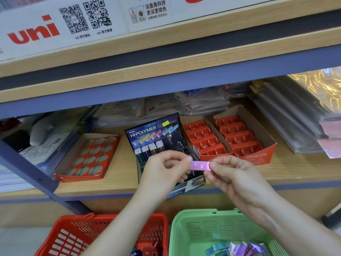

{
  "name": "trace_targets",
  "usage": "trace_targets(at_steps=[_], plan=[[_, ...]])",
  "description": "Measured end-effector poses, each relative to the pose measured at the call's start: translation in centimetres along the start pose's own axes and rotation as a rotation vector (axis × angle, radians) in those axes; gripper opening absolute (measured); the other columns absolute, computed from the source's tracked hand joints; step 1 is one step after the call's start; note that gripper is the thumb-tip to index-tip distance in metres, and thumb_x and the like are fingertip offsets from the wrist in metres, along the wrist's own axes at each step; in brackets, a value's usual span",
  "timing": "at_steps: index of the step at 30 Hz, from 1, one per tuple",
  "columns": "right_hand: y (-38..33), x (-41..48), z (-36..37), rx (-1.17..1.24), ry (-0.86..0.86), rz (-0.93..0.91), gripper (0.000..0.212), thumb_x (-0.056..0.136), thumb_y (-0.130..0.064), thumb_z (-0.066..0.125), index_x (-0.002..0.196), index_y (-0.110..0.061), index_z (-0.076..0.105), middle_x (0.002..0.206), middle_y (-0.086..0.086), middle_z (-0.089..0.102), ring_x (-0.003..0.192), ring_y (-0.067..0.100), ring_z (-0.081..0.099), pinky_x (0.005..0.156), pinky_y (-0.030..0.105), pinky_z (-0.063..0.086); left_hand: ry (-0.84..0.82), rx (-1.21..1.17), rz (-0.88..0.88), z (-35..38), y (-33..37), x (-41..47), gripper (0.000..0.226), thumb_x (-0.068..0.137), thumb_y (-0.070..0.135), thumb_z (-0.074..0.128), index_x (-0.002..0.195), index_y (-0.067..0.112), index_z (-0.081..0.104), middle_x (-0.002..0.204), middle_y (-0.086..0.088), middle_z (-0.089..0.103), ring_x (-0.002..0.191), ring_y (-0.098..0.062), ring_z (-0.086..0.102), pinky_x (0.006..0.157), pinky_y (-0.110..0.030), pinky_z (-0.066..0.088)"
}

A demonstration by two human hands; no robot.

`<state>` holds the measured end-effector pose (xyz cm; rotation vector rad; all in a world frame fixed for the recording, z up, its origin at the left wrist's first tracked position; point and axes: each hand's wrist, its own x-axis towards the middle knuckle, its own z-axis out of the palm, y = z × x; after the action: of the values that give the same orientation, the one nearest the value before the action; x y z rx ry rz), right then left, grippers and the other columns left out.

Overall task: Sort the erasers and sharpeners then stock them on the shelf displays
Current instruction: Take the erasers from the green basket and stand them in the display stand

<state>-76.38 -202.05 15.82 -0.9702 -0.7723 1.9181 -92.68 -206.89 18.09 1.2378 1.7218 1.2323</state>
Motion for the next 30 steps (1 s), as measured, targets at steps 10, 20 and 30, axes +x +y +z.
trace_targets(at_steps=[10, 20, 30], plan=[[0.7, -0.2, -0.3, -0.914, -0.135, -0.308, 0.033, 0.094, -0.011, 0.059, 0.119, -0.033, 0.058, 0.12, -0.011, 0.063, 0.102, 0.015, 0.063, 0.081, 0.03, 0.056, 0.325, -0.014, 0.041, -2.3, -0.5, 1.0, 0.01, 0.08, 0.014, 0.076, 0.082, 0.024, 0.076, 0.073, 0.004, 0.074, 0.069, -0.011, 0.067, 0.07, -0.025, 0.056], [2.0, 0.1, -1.4, -1.803, -0.384, -0.543, 0.067, 0.099, -0.02, 0.043, 0.152, -0.038, 0.006, 0.157, -0.019, -0.022, 0.146, 0.014, 0.012, 0.109, 0.028, 0.033, 0.286, 0.756, 0.285, -5.0, -3.4, 6.6, 0.022, 0.09, 0.02, 0.066, 0.109, 0.011, 0.073, 0.11, -0.004, 0.072, 0.104, -0.018, 0.065, 0.093, -0.021, 0.043], [1.8, 0.4, -1.8, -1.624, -0.334, -0.515, 0.06, 0.096, -0.02, 0.05, 0.145, -0.044, 0.027, 0.157, -0.03, 0.001, 0.087, -0.016, 0.051, 0.081, 0.019, 0.038, 0.25, 0.933, 0.362, -4.0, -4.8, 8.1, 0.014, 0.085, 0.017, 0.069, 0.099, 0.012, 0.07, 0.096, -0.001, 0.062, 0.091, -0.022, 0.058, 0.069, -0.025, 0.038]])
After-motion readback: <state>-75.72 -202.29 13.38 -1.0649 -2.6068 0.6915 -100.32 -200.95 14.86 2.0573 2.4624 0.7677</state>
